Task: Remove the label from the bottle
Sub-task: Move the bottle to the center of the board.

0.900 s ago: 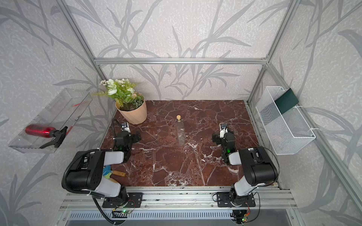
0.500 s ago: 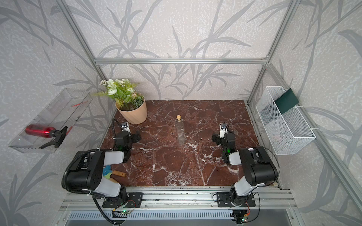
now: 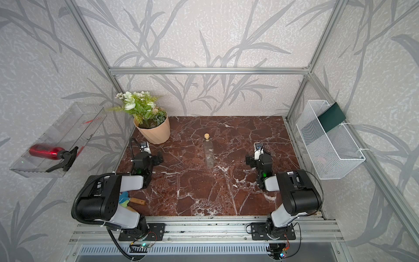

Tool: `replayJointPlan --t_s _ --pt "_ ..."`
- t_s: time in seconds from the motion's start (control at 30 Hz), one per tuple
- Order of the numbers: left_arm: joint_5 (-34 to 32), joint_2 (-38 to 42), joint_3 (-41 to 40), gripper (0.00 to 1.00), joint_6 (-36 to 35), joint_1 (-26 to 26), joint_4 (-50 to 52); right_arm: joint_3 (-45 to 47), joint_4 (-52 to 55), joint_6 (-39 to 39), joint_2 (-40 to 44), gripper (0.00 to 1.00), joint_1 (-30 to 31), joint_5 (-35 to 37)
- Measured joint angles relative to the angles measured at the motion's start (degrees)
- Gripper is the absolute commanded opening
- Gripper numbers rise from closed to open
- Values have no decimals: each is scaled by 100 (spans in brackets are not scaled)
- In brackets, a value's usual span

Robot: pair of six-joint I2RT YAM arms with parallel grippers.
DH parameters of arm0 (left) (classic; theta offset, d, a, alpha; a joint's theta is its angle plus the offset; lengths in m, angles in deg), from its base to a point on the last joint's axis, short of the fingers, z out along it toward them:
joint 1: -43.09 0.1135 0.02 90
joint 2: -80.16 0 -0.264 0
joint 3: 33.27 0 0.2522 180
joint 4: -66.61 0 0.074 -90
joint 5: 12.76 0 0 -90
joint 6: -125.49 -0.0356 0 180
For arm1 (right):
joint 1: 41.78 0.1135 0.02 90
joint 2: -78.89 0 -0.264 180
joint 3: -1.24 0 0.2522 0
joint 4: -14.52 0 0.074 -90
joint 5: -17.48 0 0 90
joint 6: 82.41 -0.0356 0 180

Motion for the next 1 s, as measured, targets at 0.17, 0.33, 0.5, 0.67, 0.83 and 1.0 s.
replayJointPlan --t_s 0.17,0.33,0.5,0.67,0.83,1.0 --pt "0 0 0 99 0 0 0 0 0 0 0 99 0 0" --pt "0 0 0 99 0 0 0 0 -2 0 0 99 0 0" --pt "0 0 0 99 0 0 0 0 0 0 0 99 0 0" --pt "-2 15 0 99 0 0 33 0 118 0 90 99 7 48" --pt "-2 361 74 99 -13 -9 494 -92 798 -37 785 99 7 170" --pt "-15 914 208 99 -31 -42 922 -601 2050 -612 1499 99 9 461"
